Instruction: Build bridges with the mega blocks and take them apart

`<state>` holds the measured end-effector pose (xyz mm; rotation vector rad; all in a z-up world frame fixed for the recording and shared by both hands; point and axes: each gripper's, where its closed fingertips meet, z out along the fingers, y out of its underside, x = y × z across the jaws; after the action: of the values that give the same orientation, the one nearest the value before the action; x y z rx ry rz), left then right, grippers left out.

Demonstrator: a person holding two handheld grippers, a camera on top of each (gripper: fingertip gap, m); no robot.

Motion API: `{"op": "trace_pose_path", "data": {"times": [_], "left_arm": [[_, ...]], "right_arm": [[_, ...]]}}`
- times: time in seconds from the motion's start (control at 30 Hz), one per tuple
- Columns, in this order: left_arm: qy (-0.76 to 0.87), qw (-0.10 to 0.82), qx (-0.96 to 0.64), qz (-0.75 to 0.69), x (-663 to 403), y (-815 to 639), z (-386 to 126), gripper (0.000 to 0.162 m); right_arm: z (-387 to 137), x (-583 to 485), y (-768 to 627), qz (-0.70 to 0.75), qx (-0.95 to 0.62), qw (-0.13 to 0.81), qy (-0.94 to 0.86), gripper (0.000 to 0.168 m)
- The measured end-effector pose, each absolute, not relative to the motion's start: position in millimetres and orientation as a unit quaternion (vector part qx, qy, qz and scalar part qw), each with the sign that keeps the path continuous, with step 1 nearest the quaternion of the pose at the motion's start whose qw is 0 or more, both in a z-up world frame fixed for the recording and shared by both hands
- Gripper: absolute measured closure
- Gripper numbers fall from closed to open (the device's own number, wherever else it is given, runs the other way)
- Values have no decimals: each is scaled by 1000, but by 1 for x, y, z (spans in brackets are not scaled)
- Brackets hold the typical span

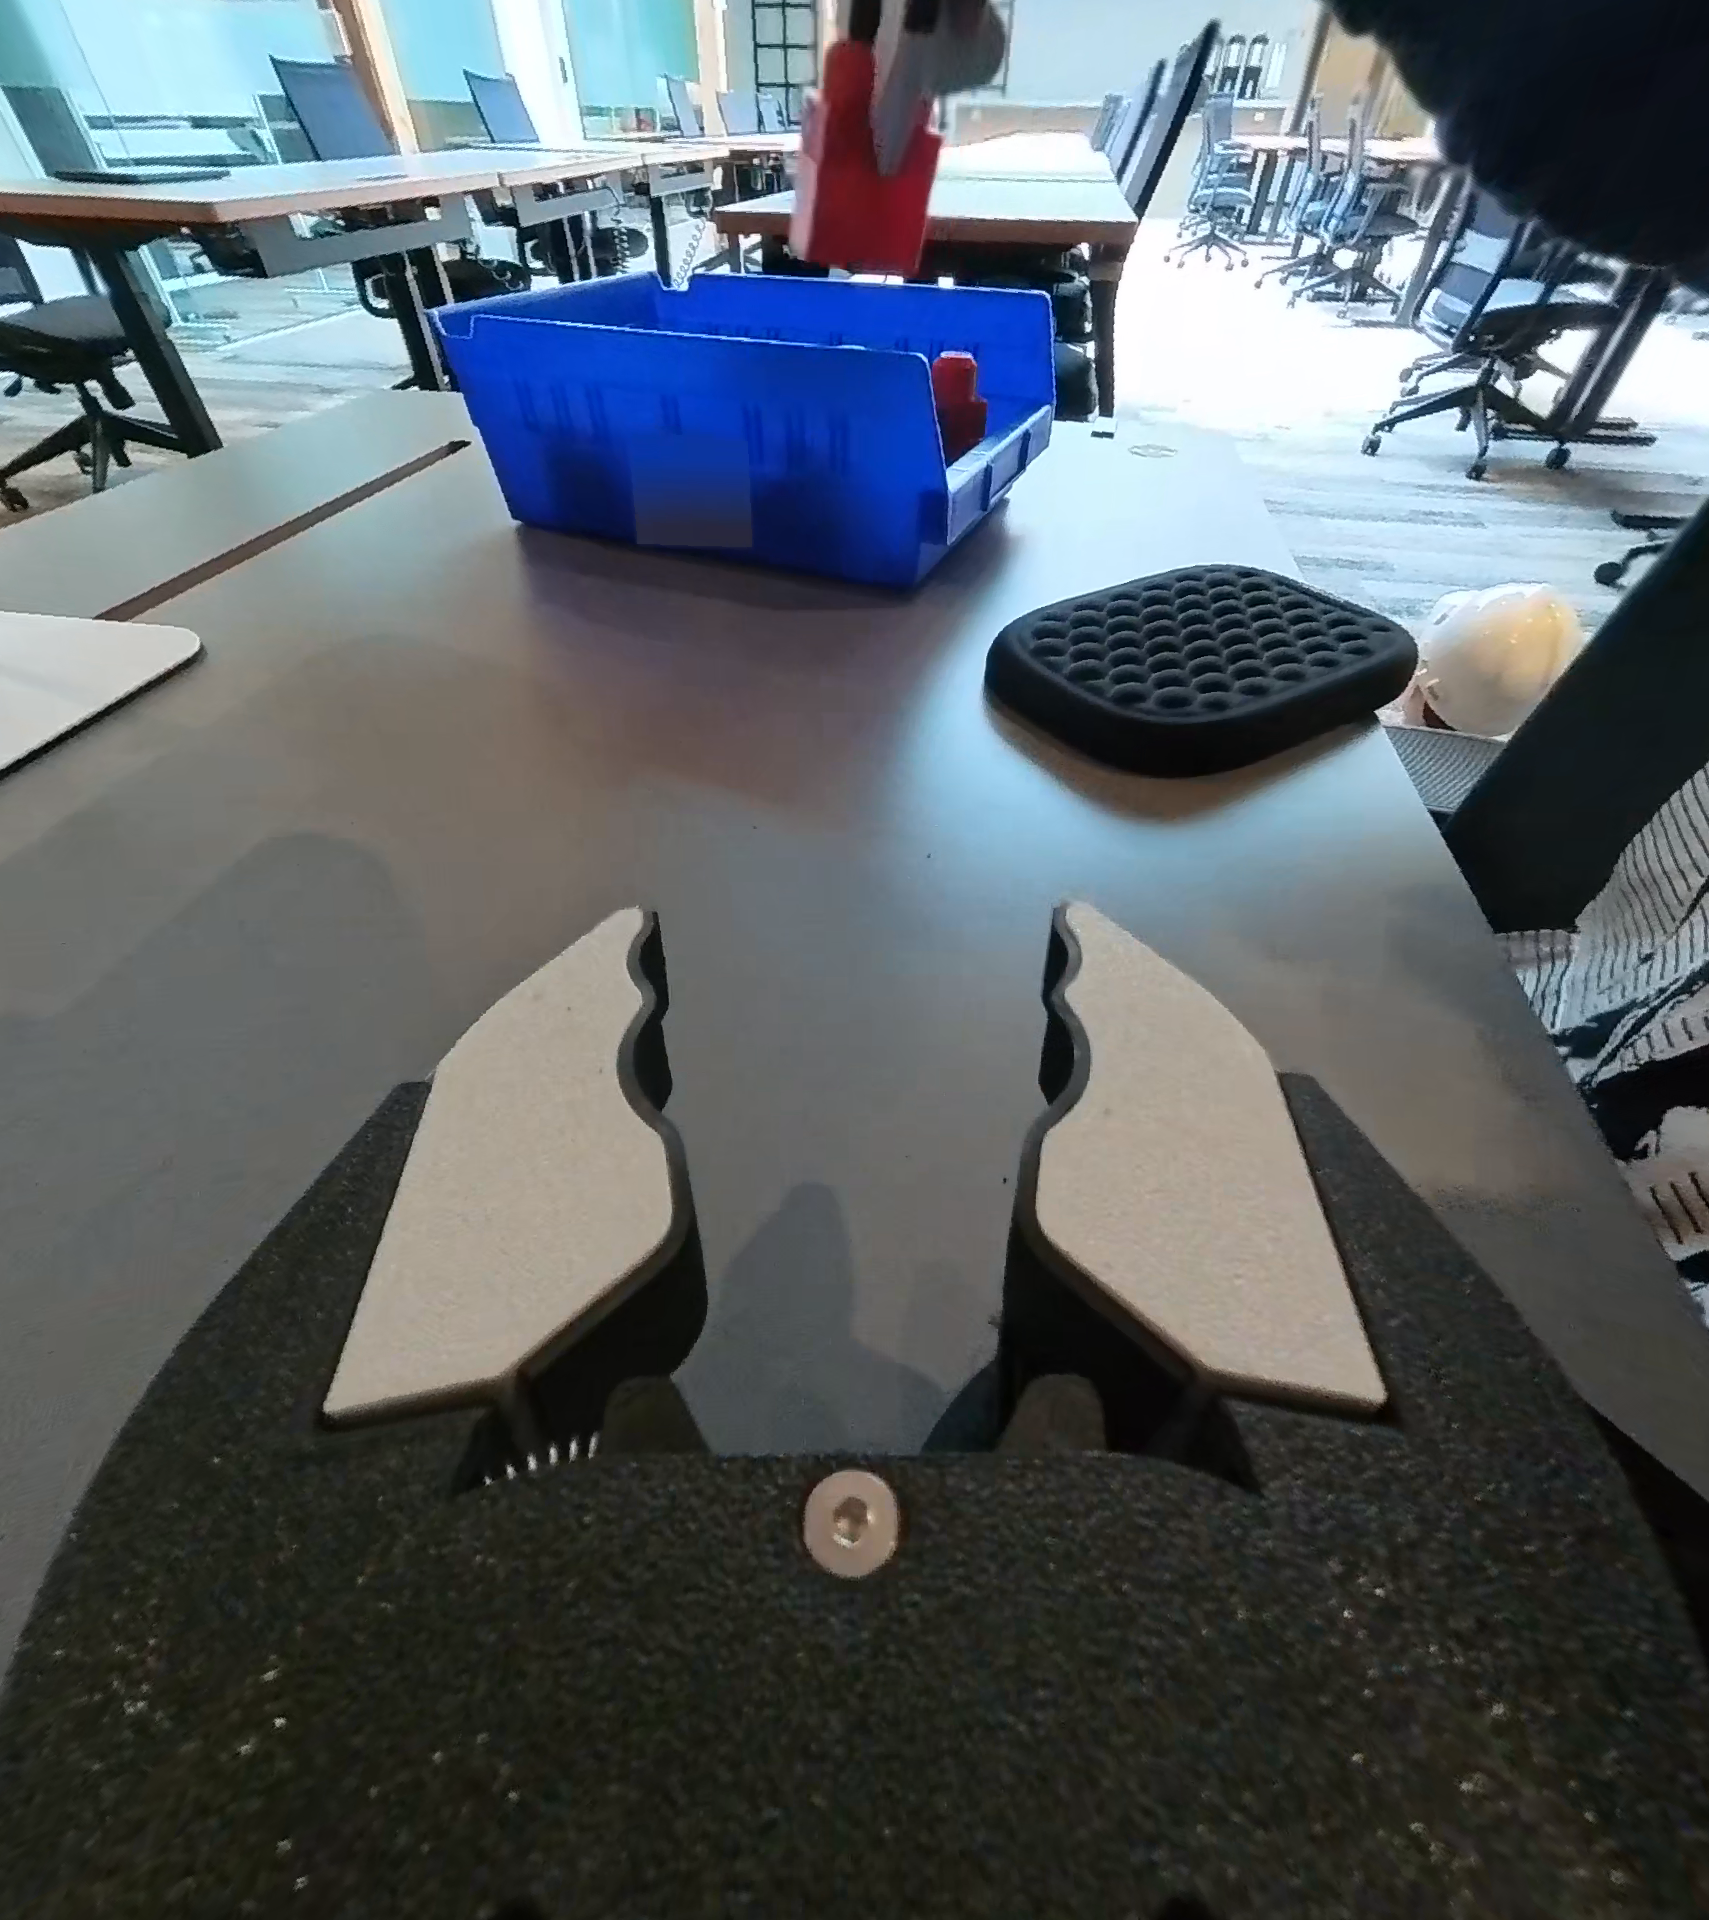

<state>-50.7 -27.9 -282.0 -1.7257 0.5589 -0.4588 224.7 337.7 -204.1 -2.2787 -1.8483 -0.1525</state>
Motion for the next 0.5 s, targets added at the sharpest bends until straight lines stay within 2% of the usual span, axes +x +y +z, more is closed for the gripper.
{"op": "trace_pose_path", "data": {"times": [0.5], "left_arm": [[256, 583, -746, -195, -46, -29, -286, 92]], "right_arm": [[-276, 226, 410, -74, -831, 57, -549, 133]]}}
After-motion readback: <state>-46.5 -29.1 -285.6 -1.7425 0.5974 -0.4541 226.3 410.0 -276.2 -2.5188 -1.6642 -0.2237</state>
